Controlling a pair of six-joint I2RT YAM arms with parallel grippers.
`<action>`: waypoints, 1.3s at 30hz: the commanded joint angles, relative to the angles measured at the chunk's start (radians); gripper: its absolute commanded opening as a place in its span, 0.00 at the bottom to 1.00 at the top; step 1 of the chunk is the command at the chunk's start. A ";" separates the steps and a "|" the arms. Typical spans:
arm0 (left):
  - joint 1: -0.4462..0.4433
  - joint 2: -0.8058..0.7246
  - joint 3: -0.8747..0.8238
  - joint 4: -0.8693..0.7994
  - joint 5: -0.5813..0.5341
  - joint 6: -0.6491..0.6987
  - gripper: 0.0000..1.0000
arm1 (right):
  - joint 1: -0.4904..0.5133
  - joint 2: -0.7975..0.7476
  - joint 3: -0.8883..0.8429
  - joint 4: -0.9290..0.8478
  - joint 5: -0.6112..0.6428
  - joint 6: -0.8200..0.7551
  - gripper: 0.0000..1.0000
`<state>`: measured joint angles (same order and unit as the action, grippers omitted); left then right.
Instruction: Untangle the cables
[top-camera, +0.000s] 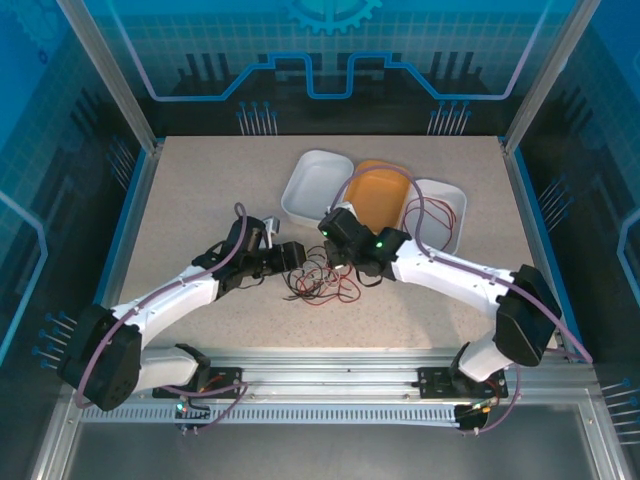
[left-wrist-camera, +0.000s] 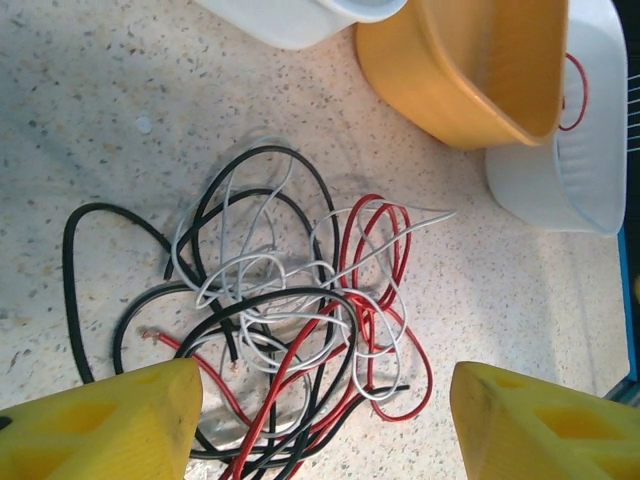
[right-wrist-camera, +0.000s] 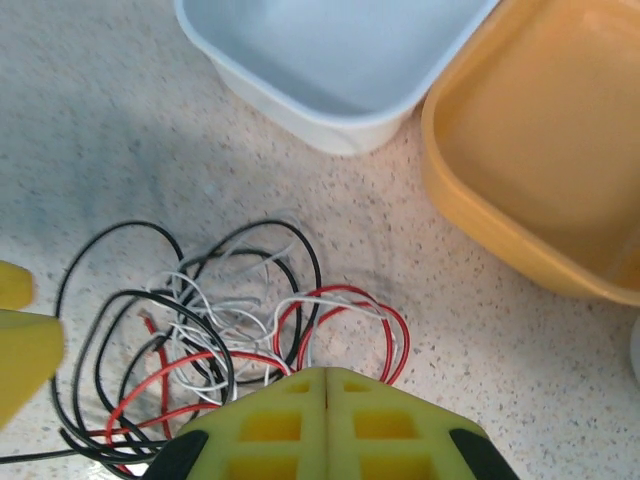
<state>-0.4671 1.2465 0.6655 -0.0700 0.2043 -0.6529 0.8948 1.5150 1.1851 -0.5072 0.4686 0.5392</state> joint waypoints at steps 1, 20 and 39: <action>-0.006 0.024 0.002 0.049 0.043 -0.010 0.67 | 0.001 -0.023 0.000 0.007 0.021 -0.012 0.00; -0.014 0.086 0.008 0.025 0.061 -0.023 0.65 | -0.228 0.165 -0.185 0.191 -0.310 0.030 0.25; -0.014 0.092 0.016 0.018 0.055 -0.021 0.65 | -0.264 0.320 -0.091 0.199 -0.334 -0.012 0.23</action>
<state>-0.4744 1.3273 0.6655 -0.0471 0.2447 -0.6559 0.6403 1.8149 1.0702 -0.3183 0.1589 0.5404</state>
